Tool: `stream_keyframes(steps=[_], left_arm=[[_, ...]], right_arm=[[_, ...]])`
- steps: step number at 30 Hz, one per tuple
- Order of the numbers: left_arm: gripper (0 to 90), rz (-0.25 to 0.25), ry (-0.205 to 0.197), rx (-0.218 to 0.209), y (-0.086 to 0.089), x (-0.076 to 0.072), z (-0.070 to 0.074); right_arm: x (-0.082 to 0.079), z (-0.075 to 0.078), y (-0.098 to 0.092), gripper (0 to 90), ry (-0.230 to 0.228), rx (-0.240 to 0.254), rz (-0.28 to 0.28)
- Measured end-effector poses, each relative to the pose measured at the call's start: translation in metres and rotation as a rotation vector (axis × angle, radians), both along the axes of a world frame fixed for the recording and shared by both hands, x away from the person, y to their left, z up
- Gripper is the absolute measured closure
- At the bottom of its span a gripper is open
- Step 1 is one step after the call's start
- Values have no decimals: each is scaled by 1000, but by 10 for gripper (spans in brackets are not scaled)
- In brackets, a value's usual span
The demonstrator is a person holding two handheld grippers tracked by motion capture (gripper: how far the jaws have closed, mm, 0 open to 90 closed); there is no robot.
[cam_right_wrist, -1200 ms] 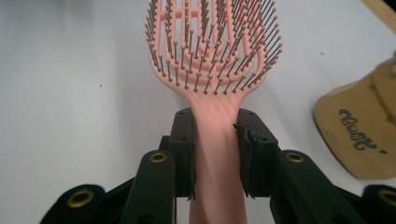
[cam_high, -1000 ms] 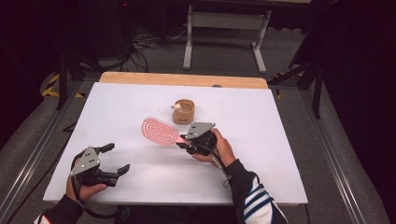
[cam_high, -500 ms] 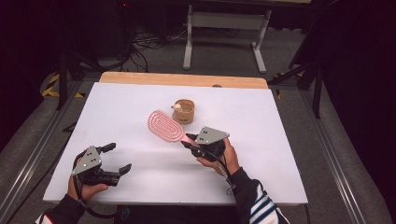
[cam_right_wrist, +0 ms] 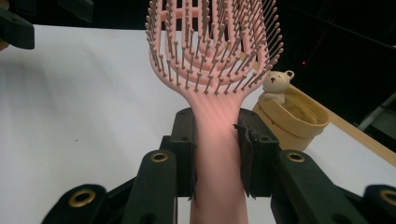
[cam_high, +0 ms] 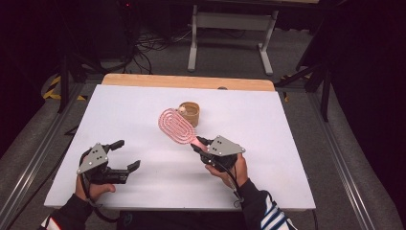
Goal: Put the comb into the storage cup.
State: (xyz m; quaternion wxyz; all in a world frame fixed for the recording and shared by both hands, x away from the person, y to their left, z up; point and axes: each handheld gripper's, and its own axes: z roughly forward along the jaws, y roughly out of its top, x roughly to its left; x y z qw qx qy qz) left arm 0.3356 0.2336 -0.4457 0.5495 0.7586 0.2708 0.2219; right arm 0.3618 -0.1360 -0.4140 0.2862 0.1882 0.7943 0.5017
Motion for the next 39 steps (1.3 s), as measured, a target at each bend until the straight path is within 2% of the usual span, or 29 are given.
stream_keyframes(steps=[2,3,7,8,12,14,17,18,19,21,23,24,28,31,32,35,39], left_arm=[[114,-19,-20,-9,-14,3,11],[114,-19,-20,-9,-14,3,11],[123,-81,-32,-31,-46,11,27],[127,-81,-32,-31,-46,11,27],[130,-117,-10,-69,-71,21,36],[138,-136,9,-101,-78,25,39],[170,-141,53,-145,-88,33,41],[185,-140,80,-164,-94,38,41],[206,-140,80,-164,-94,38,41],[240,-146,122,-198,-101,46,40],[262,-132,129,-205,-104,48,40],[281,-133,144,-227,-107,51,40],[327,-132,153,-248,-113,54,41],[404,-116,143,-272,-117,55,42],[434,-137,145,-301,-119,57,43],[478,-141,140,-303,-121,57,45],[538,-180,101,-312,-126,53,51]], right_arm=[[-2,-2,2,701,-14,-9,-11],[-2,-2,2,701,-14,-9,-11],[-3,-5,6,701,-25,-5,-20],[-4,-6,7,701,-28,-7,-19],[-5,-7,8,701,-34,-11,-20],[-6,-8,9,701,-55,-17,-29],[-7,-9,9,701,-56,-9,-46],[-6,-10,9,701,-63,-3,-51],[-6,-10,9,701,-63,-3,-51],[-7,-11,9,701,-85,-5,-66],[-8,-12,9,701,-98,-3,-72],[-8,-13,9,701,-111,-4,-85],[-10,-14,10,701,-137,0,-97],[-13,-14,12,701,-165,-6,-107],[-13,-14,12,701,-161,-2,-110],[-13,-15,12,701,-162,5,-121],[-13,-15,11,701,-168,12,-140]])
